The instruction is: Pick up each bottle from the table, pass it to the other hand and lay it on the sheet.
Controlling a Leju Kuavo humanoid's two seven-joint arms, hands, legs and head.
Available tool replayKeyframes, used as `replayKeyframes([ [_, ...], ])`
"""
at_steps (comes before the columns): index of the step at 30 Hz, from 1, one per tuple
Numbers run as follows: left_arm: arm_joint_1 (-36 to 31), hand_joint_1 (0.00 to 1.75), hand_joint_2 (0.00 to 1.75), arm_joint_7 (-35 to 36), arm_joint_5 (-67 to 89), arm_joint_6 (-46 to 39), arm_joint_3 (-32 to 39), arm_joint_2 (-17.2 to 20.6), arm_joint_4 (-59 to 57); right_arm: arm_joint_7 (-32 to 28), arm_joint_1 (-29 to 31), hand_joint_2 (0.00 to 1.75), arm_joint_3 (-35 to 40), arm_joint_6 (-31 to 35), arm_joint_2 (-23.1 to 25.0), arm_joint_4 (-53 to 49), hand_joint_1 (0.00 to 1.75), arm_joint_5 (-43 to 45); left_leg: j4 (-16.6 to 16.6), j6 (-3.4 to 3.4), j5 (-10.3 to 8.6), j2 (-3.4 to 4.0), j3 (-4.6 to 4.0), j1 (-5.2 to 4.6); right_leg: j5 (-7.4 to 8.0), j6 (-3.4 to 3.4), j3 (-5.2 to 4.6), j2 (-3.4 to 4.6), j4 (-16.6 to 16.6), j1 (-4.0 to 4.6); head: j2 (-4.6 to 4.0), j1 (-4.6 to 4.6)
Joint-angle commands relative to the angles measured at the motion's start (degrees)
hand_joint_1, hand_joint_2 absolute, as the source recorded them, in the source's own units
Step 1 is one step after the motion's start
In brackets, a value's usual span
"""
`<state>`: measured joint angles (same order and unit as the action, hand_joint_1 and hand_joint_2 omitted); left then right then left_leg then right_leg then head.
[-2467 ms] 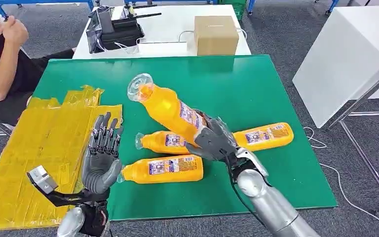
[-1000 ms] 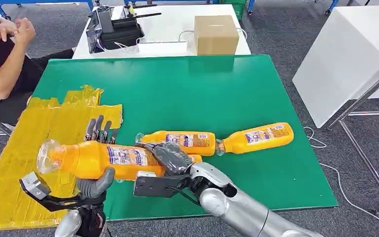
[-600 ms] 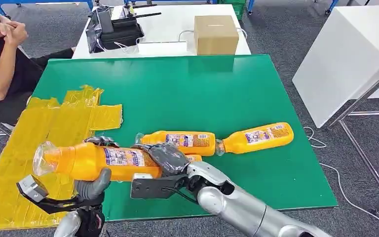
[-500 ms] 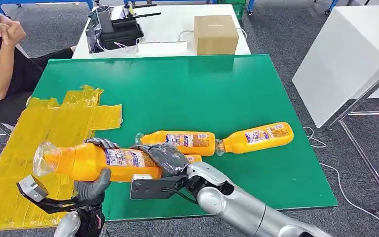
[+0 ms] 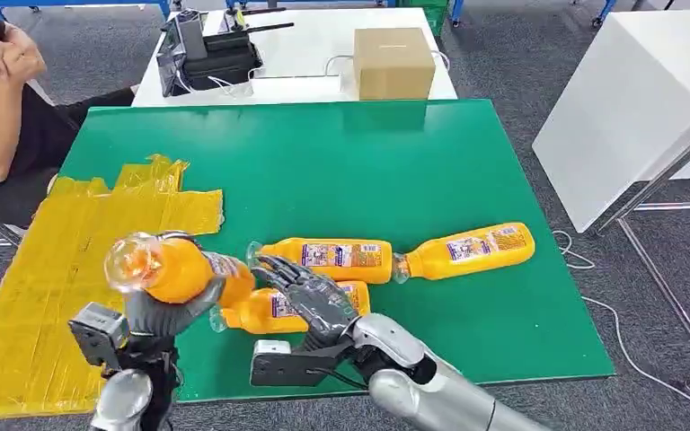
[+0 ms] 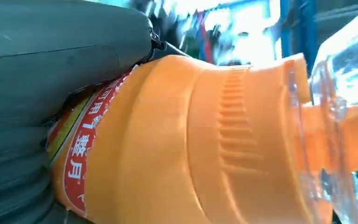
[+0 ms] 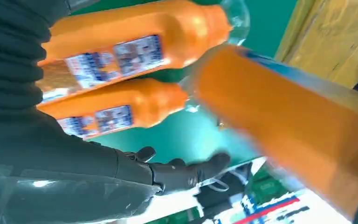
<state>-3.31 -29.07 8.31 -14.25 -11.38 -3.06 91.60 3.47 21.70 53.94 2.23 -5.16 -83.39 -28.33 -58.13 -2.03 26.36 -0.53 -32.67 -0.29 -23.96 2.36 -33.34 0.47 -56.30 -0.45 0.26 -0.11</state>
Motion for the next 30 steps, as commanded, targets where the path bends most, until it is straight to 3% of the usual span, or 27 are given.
replayKeyframes([
  [1, -4.3, 1.75, 1.75, 0.7, 1.0, -0.1, 2.1, 3.3, -2.0, -0.4, -2.0, 0.0, -3.5, -0.5, -3.2, -3.2, 0.0, -0.5, 0.0, 0.14, 0.03, -0.01, 0.12, 0.09, -0.03, -0.08, 0.15, -0.1, 0.0, 0.09, 0.0, 0.0],
  [5, -4.2, 1.75, 1.75, 0.7, 1.1, -0.1, 1.9, 3.3, -2.0, -0.4, -2.0, 0.0, -3.5, -0.5, -3.1, -3.1, 0.0, -0.6, 0.0, 0.11, 0.05, -0.02, 0.14, 0.08, -0.05, -0.05, 0.18, -0.1, 0.1, 0.08, 0.0, 0.04],
  [9, -7.4, 1.75, 1.75, 4.8, 20.6, -10.8, 3.0, 8.4, -2.9, -0.1, -3.5, 0.0, -5.4, -0.5, -5.6, -5.1, 0.0, -1.4, 0.1, 0.2, 0.09, 0.02, 0.3, 0.14, -0.08, -0.1, 0.35, -0.11, 0.1, 0.14, 0.0, 0.02],
  [15, -10.7, 1.75, 1.75, 11.4, 43.5, -16.0, 2.1, 12.1, -5.3, 0.0, -3.8, 0.0, -6.4, -2.1, -6.5, -4.9, 0.0, -2.2, 0.0, 0.16, 0.01, -0.04, 0.13, 0.09, -0.03, -0.09, 0.16, -0.12, 0.0, 0.1, 0.0, 0.04],
  [18, -14.1, 1.75, 1.75, 17.9, 58.4, -15.3, -3.0, 15.9, -13.1, 0.7, -1.7, 0.0, -5.0, -4.0, -6.4, -2.7, 0.0, -2.7, 0.0, 0.08, -0.02, -0.04, 0.07, 0.02, -0.02, -0.04, 0.07, -0.12, 0.0, 0.02, 0.0, 0.02],
  [19, -15.7, 1.75, 1.75, 21.0, 66.6, -12.9, -5.8, 17.8, -16.2, 0.9, -1.1, 1.75, -4.6, -4.6, -6.5, -2.1, 0.0, -2.8, 0.0, 0.13, -0.05, -0.11, 0.13, 0.07, -0.01, -0.08, 0.16, -0.2, 0.0, 0.07, 0.0, 0.02],
  [23, -20.2, 1.75, 1.75, 27.1, 74.0, -9.8, -12.7, 18.6, -30.0, 1.3, -0.4, 1.75, -4.3, -5.3, -5.7, -1.0, 0.0, -3.0, 0.1, 0.15, -0.07, -0.08, 0.23, 0.05, 0.01, -0.08, 0.24, -0.16, 0.1, 0.06, 0.0, 0.02],
  [30, -20.3, 1.75, 1.75, 27.3, 72.1, -8.6, -14.1, 18.8, -35.5, 4.6, -0.1, 1.75, -2.7, -7.2, -6.6, -0.2, 0.0, -5.4, 0.1, 0.1, 0.0, 0.07, 0.17, 0.04, -0.02, -0.04, 0.16, -0.02, 0.0, 0.03, 0.0, 0.04],
])
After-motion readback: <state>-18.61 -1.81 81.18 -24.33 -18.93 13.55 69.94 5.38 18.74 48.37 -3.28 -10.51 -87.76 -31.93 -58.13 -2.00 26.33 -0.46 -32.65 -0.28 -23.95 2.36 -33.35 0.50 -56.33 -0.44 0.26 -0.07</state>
